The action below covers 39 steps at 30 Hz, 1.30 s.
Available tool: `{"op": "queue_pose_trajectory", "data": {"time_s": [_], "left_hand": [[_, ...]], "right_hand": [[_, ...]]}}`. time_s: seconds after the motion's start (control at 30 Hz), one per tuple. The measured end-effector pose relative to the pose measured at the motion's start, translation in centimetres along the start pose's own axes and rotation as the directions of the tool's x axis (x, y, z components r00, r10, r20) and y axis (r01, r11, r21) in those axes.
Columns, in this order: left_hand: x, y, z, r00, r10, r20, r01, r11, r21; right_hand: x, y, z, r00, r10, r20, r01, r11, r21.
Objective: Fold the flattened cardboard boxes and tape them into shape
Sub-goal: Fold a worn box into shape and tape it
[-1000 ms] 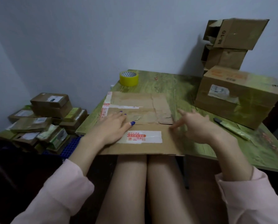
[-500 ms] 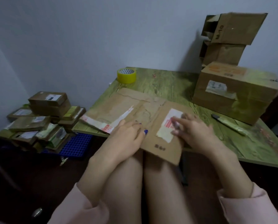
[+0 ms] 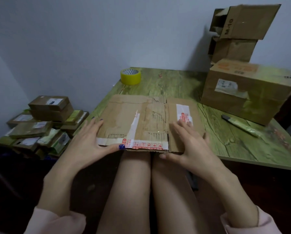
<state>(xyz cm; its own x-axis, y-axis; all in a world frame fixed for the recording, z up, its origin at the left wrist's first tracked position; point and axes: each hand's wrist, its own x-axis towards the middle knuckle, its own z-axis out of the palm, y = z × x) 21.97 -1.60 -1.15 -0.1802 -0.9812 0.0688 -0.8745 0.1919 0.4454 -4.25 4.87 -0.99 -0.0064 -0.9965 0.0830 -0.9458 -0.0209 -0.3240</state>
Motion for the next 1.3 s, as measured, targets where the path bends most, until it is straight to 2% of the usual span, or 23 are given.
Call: {"op": "queue_pose_trajectory", "data": {"time_s": [0.1, 0.2, 0.3, 0.37, 0.47, 0.57, 0.63, 0.77, 0.83, 0.9, 1.0, 1.1, 1.2, 1.3], "left_hand": [[-0.8, 0.0, 0.2, 0.999, 0.006, -0.036, -0.010, 0.995, -0.104], [-1.2, 0.5, 0.4, 0.978, 0.001, -0.207, -0.052, 0.969, -0.241], [-1.2, 1.1, 0.1, 0.966, 0.008, -0.259, -0.076, 0.963, -0.257], [-1.2, 1.3, 0.0, 0.966, 0.019, -0.256, -0.085, 0.965, -0.249], [-1.2, 1.7, -0.1, 0.968, 0.025, -0.251, -0.088, 0.966, -0.242], [-1.1, 2.1, -0.6, 0.937, 0.020, -0.349, -0.113, 0.962, -0.248], [-0.9, 2.3, -1.2, 0.897, 0.055, -0.439, -0.165, 0.962, -0.218], [-0.4, 2.9, -2.0, 0.808, 0.232, -0.541, -0.321, 0.944, -0.074], [-0.2, 2.9, -1.7, 0.777, 0.271, -0.568, -0.350, 0.936, -0.031], [-0.1, 2.7, -1.0, 0.780, 0.270, -0.565, -0.323, 0.946, 0.006], [-0.1, 2.4, 0.1, 0.802, 0.221, -0.554, -0.294, 0.955, -0.045], [-0.3, 2.4, 0.6, 0.851, 0.091, -0.517, -0.246, 0.940, -0.238], [0.1, 1.4, 0.6, 0.902, -0.085, -0.423, -0.140, 0.870, -0.473], [0.5, 1.0, 1.0, 0.889, -0.120, -0.441, -0.106, 0.885, -0.454]], "right_hand": [[0.1, 0.3, -0.1, 0.999, 0.040, 0.022, -0.042, 0.996, 0.079], [0.3, 0.8, -0.5, 0.999, 0.023, 0.043, -0.030, 0.986, 0.163], [0.4, 1.0, -1.1, 1.000, 0.025, 0.019, -0.029, 0.966, 0.259], [0.5, 1.0, -1.1, 0.999, 0.017, -0.043, -0.005, 0.961, 0.277], [0.5, 1.0, -1.1, 0.969, 0.045, -0.244, 0.037, 0.946, 0.322], [0.5, 0.7, -0.9, 0.948, 0.043, -0.316, 0.089, 0.915, 0.393], [0.6, 0.3, -1.0, 0.942, 0.059, -0.330, 0.126, 0.851, 0.509], [1.3, -0.2, -1.5, 0.891, 0.225, -0.394, 0.222, 0.542, 0.810], [1.6, -0.1, -1.1, 0.880, 0.267, -0.392, 0.223, 0.498, 0.838], [1.6, 0.1, -0.3, 0.901, 0.234, -0.364, 0.199, 0.524, 0.828], [1.6, 0.7, 0.3, 0.916, 0.205, -0.344, 0.172, 0.575, 0.800], [1.6, 1.1, -0.3, 0.914, 0.179, -0.366, 0.176, 0.637, 0.750], [1.7, 1.1, -0.7, 0.922, 0.116, -0.371, 0.199, 0.677, 0.708], [1.9, 0.7, -0.8, 0.919, 0.067, -0.388, 0.241, 0.685, 0.688]]}}
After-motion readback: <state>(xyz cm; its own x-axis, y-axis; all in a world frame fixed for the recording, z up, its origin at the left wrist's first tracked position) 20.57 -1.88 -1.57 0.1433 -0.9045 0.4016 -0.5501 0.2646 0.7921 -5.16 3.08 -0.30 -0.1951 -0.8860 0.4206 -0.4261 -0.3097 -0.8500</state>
